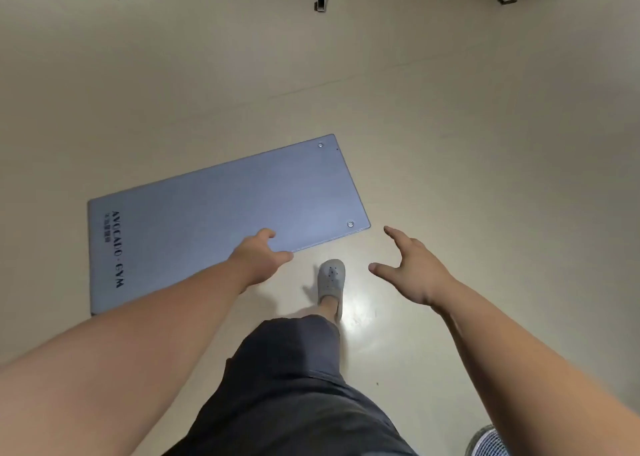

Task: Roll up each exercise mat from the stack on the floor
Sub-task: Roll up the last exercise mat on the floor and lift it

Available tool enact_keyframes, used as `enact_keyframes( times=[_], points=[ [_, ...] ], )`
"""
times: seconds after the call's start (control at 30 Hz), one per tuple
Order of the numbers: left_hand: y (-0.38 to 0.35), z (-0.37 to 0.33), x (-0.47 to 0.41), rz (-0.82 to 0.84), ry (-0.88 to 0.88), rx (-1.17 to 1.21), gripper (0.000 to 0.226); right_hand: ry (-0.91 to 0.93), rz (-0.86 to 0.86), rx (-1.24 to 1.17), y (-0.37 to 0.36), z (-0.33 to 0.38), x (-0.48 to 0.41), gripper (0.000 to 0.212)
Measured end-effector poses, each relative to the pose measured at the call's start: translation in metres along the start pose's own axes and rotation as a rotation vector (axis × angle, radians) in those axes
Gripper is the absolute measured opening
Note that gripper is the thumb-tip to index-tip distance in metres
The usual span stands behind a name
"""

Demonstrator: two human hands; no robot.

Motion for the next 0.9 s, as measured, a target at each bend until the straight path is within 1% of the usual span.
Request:
enact_keyframes(
  times=[0.13,0.23,0.37,0.53,0.67,0.73,0.83,0.9],
  points=[
    [-0.039,-0.074,-0.085,0.058,0.025,0.088,0.070,-0.010,0.032,0.060,0.064,-0.026,-0.086,0.083],
    [-0.049,-0.126,-0.148,0.091,0.082,0.115,0.070,-0.020,0.098,0.103,0.113,-0.032,-0.156,0.083],
    [-0.035,-0.193,-0.208,0.049,0.151,0.163,0.067,-0.003,0.167,0.172,0.178,-0.030,-0.237,0.084],
    [-0.008,-0.263,-0.254,-0.012,0.174,0.299,0.067,0.112,0.244,0.248,0.248,0.000,-0.332,0.085],
    [0.003,-0.287,-0.288,-0.144,0.241,0.461,0.069,0.256,0.342,0.406,0.285,0.025,-0.423,0.083],
    [-0.001,-0.292,-0.300,-0.239,0.300,0.564,0.070,0.352,0.368,0.490,0.301,0.040,-0.474,0.082],
    [-0.021,-0.301,-0.300,-0.451,0.453,0.747,0.065,0.478,0.448,0.574,0.319,0.062,-0.533,0.081],
    [-0.047,-0.316,-0.291,-0.534,0.568,0.878,0.064,0.542,0.509,0.656,0.329,0.070,-0.559,0.082]
  ],
)
Point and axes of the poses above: each hand's wrist, its own x-axis away from the middle knuckle, its own y-axis out of the back of the hand, z = x × y, the point moved 6 cm from there along -x, towards the middle knuckle, and after that the axes turned 8 degrees about x, right-handed, at the moved point
